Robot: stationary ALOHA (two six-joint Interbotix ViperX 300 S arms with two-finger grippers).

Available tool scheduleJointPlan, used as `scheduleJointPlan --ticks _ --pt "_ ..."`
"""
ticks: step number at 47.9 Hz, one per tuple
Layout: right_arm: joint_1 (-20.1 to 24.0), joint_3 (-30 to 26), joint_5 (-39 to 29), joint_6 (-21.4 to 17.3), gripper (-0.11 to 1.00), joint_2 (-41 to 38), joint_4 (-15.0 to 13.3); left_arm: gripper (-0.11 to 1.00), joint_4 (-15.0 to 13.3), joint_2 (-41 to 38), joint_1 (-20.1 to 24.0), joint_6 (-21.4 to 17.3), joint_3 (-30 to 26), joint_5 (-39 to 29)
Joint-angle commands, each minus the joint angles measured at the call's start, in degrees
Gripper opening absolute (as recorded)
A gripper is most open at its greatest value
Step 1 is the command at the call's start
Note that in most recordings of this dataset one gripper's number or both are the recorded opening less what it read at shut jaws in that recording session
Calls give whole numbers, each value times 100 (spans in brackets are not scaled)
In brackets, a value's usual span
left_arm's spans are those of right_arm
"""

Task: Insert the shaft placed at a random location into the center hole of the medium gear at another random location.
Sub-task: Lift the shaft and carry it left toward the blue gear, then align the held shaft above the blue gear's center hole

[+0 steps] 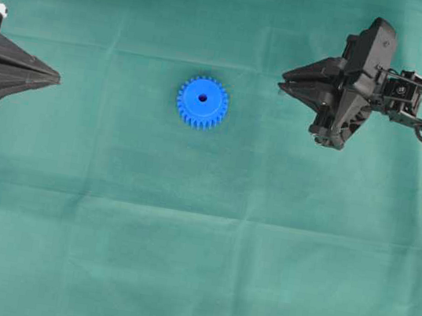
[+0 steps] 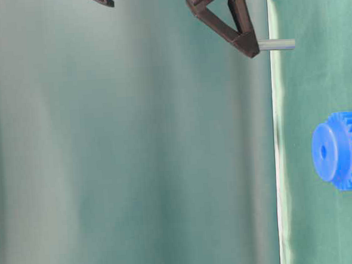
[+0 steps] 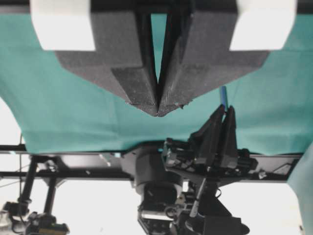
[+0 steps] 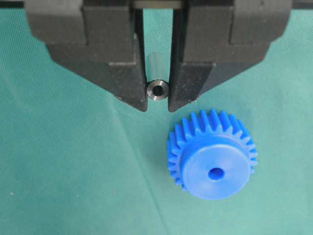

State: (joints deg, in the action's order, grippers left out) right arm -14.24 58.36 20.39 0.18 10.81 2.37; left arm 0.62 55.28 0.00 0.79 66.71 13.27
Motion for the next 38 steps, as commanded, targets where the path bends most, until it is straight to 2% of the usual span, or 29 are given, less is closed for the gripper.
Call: scheduleJointPlan --ticks 1,11,27,38 --pt "26 -185 0 -35 14 53 18 0 9 -44 9 9 -123 35" --pt "202 -606 -26 -44 14 -316 35 0 0 -44 26 9 -123 26" --pt "562 -1802 -255 -44 14 -1187 35 0 0 -53 44 9 -123 26" --pt "615 -2224 -299 -44 14 -1538 35 0 9 -53 44 18 -123 35"
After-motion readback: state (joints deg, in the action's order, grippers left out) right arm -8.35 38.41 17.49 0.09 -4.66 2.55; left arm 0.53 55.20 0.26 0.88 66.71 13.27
